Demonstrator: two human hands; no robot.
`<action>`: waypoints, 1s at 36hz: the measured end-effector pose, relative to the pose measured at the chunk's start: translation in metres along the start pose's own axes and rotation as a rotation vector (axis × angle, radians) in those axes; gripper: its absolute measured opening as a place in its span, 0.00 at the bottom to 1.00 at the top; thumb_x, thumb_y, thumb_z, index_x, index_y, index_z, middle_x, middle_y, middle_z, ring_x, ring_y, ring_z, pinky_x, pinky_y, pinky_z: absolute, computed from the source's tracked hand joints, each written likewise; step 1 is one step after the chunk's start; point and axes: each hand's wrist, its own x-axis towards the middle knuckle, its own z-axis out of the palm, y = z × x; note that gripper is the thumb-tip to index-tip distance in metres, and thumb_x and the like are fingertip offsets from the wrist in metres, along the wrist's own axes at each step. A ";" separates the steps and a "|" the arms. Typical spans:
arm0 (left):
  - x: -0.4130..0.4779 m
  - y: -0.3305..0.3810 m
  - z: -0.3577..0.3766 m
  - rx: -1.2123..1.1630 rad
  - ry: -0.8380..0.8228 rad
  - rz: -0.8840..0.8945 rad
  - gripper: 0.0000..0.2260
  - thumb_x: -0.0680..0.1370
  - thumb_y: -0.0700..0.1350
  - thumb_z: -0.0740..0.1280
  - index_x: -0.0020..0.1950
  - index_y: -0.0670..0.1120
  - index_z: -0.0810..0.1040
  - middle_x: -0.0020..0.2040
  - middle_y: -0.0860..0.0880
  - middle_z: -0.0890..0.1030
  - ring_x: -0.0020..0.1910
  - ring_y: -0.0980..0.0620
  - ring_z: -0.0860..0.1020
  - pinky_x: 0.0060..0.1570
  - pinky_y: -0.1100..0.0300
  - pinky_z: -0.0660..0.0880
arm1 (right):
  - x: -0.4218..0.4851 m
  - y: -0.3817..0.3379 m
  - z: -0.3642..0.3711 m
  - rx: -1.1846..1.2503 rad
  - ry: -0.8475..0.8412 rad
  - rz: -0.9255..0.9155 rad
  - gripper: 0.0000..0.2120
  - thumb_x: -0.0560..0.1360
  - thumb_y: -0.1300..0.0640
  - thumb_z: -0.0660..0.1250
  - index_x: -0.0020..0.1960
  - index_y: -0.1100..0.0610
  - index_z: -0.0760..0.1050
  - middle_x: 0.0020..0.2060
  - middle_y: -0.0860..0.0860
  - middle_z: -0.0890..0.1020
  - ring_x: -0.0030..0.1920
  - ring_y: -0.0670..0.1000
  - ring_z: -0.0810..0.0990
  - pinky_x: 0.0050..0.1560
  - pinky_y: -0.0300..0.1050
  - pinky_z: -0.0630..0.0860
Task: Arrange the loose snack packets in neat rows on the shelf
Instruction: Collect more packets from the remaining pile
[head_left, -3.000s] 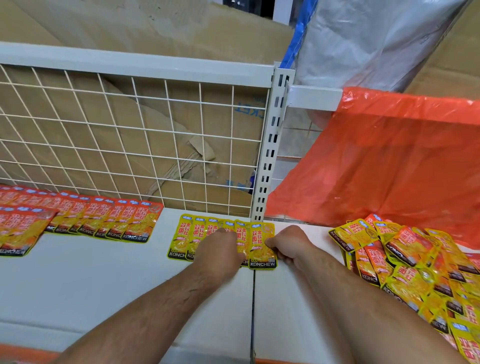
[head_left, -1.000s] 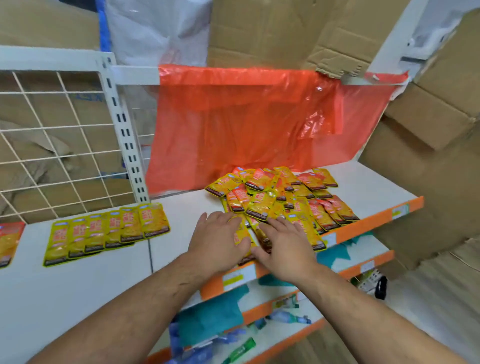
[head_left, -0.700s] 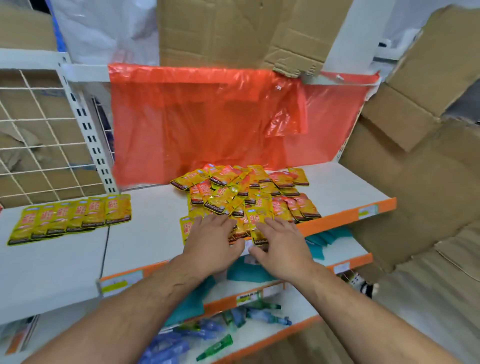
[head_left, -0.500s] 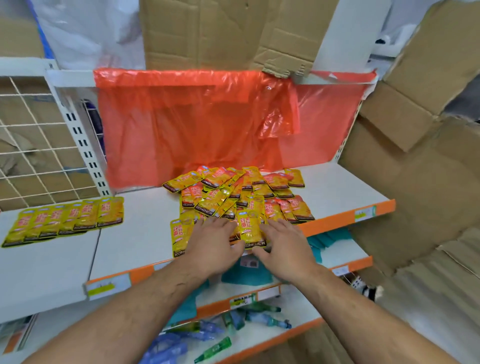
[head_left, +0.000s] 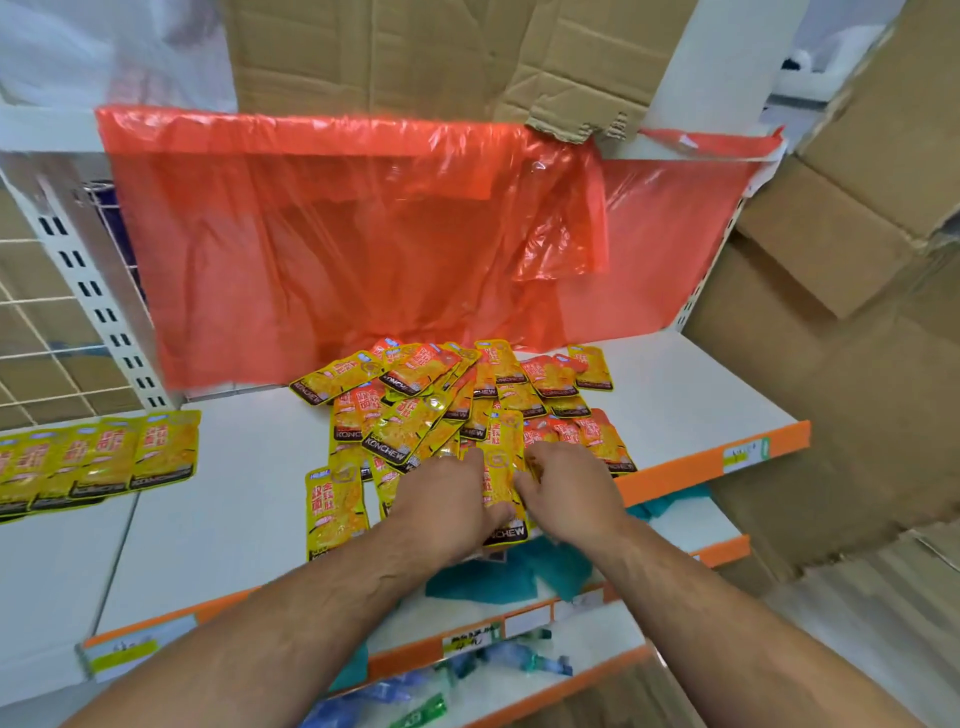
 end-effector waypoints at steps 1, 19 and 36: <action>0.003 0.000 0.001 -0.006 -0.001 -0.010 0.30 0.73 0.68 0.63 0.64 0.47 0.68 0.55 0.44 0.79 0.55 0.43 0.77 0.47 0.52 0.74 | 0.004 -0.001 0.000 0.017 -0.005 0.011 0.13 0.77 0.43 0.62 0.50 0.52 0.77 0.44 0.51 0.82 0.48 0.56 0.80 0.44 0.49 0.74; 0.017 0.025 0.000 -0.380 -0.052 -0.449 0.28 0.67 0.56 0.78 0.56 0.44 0.69 0.49 0.46 0.80 0.49 0.44 0.79 0.40 0.56 0.71 | 0.076 0.004 0.016 0.320 -0.164 0.238 0.20 0.74 0.50 0.71 0.58 0.61 0.72 0.42 0.53 0.79 0.38 0.55 0.74 0.28 0.42 0.64; 0.010 0.033 -0.006 -0.999 0.237 -0.748 0.15 0.78 0.42 0.69 0.32 0.46 0.71 0.34 0.51 0.82 0.31 0.54 0.75 0.33 0.62 0.66 | 0.088 0.042 -0.005 0.674 -0.101 0.196 0.18 0.71 0.66 0.64 0.26 0.57 0.63 0.25 0.52 0.66 0.30 0.55 0.64 0.30 0.47 0.54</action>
